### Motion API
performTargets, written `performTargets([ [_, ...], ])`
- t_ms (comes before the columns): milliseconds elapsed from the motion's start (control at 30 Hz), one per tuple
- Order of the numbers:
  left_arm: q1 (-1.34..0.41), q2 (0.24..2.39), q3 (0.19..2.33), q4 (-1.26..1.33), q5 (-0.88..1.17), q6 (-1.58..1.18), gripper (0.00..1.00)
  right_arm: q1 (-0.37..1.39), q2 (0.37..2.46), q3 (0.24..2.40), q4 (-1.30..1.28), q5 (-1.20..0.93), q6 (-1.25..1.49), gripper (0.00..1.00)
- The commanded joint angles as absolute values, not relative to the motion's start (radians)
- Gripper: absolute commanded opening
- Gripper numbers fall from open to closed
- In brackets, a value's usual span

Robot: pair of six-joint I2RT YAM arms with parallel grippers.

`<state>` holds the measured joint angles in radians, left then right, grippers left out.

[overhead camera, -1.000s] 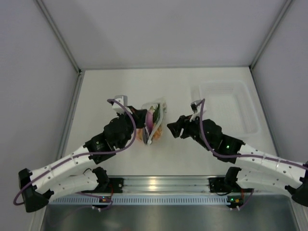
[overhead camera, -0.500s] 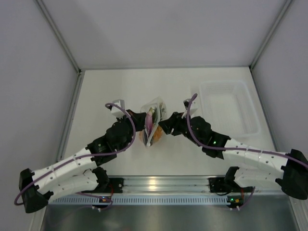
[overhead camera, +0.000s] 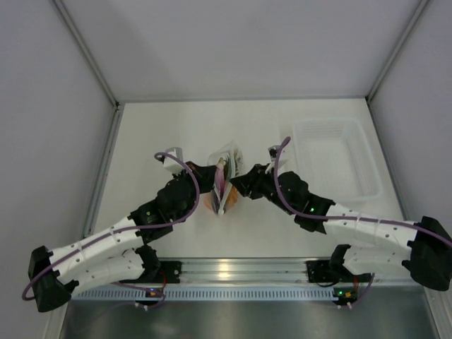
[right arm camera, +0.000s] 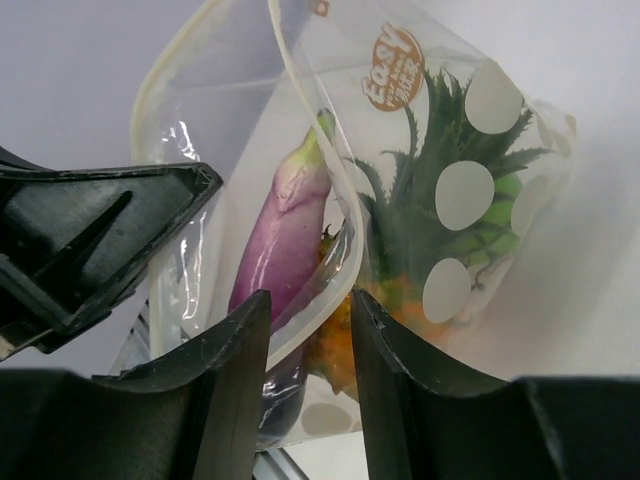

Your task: Open the zip-top bag and remove the fake food

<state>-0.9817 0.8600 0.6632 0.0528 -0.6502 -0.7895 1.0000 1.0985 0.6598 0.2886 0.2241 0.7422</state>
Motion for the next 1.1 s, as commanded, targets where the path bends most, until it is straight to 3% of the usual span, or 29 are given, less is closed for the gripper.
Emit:
performTargets([
  [0,-0.983,0.857,0.664,0.121,-0.646,-0.805,0.00,1.008,1.158,0.680,0.376,0.210,0.776,0.40],
  [533,-0.983,0.842,0.647,0.144,-0.592,-0.802,0.00,1.023,1.279,0.713,0.480,0.238,0.835,0.39],
  [633,-0.983,0.835,0.643,0.143,-0.597,-0.790,0.00,1.023,1.292,0.733,0.468,0.270,0.806,0.22],
  [667,-0.982,0.831,0.641,0.143,-0.603,-0.785,0.00,1.023,1.293,0.739,0.453,0.275,0.793,0.10],
  [733,-0.983,0.821,0.638,0.141,-0.623,-0.770,0.00,1.023,1.282,0.738,0.425,0.294,0.767,0.04],
  [800,-0.983,0.808,0.629,0.141,-0.653,-0.758,0.00,1.023,1.250,0.713,0.399,0.328,0.758,0.00],
  [1067,-0.983,0.816,0.618,0.138,-0.770,-0.696,0.00,1.023,1.054,0.709,0.097,0.374,0.608,0.00],
])
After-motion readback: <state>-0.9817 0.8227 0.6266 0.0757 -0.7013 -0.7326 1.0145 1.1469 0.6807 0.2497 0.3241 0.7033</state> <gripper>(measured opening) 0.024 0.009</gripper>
